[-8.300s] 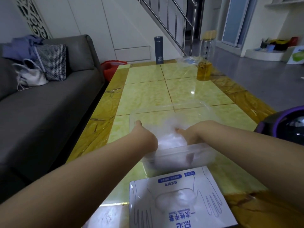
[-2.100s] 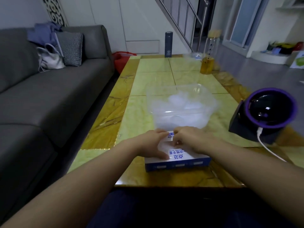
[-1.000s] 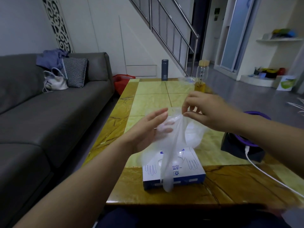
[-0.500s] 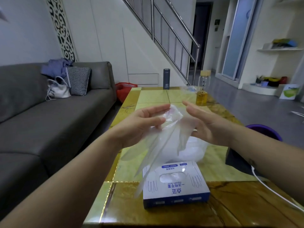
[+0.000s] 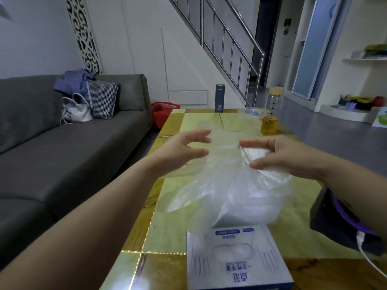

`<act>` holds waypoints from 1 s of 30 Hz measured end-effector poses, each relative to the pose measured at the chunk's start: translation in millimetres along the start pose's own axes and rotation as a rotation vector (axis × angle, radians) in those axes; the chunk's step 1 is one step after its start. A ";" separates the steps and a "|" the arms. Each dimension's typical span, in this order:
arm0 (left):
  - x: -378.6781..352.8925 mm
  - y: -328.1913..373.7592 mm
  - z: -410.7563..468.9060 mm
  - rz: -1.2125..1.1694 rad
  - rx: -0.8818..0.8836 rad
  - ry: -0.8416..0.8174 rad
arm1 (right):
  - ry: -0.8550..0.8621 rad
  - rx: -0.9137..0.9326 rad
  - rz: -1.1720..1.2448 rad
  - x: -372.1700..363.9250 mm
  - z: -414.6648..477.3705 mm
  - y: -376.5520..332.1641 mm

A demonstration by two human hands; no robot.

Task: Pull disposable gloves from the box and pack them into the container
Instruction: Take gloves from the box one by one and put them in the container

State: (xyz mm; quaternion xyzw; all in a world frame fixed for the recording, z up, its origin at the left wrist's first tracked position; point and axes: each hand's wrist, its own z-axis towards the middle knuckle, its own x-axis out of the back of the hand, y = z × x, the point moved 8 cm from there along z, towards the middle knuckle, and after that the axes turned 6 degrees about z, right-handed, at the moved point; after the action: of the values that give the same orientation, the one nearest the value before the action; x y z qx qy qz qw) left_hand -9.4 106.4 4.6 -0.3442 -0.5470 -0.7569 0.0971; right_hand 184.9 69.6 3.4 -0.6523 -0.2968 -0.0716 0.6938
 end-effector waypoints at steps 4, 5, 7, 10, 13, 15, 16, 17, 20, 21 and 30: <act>29.3 -38.7 13.3 0.386 0.194 0.399 | 0.072 -0.130 -0.217 12.1 18.5 40.6; 30.8 -32.9 12.6 0.487 0.157 0.501 | 0.097 -0.166 -0.270 14.9 23.2 49.4; 11.6 -2.8 12.9 0.598 -0.065 0.510 | 0.116 -0.228 -0.356 16.2 31.9 63.2; -61.3 11.7 23.9 0.728 -0.175 0.012 | 0.063 -0.269 -0.473 7.9 45.0 80.3; -114.0 -19.4 30.4 0.950 0.008 -0.454 | 0.005 -0.281 -0.622 -2.1 55.2 89.8; -127.2 -33.5 35.0 1.029 0.055 -0.588 | -0.028 -0.290 -0.683 -9.0 60.6 94.8; -135.7 -38.3 41.3 1.049 0.063 -0.631 | -0.045 -0.305 -0.692 -9.8 61.3 101.2; -137.0 -43.7 43.8 1.063 0.079 -0.659 | -0.067 -0.311 -0.709 -13.9 63.1 102.1; -147.5 -54.0 51.1 1.066 0.110 -0.749 | -0.137 -0.336 -0.856 -17.3 61.6 107.1; -149.3 -56.9 51.9 1.056 0.117 -0.763 | -0.155 -0.341 -0.909 -17.2 60.7 107.0; -173.2 -75.4 52.8 1.045 0.136 -0.868 | -0.221 -0.263 -0.975 -39.6 71.3 103.4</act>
State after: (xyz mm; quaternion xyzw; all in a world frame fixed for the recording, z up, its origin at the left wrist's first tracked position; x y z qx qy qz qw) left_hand 101.9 142.7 -152.8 -0.8287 -0.3446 -0.3680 0.2431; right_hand 180.2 140.1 -107.8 -0.5235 -0.6263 -0.3538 0.4565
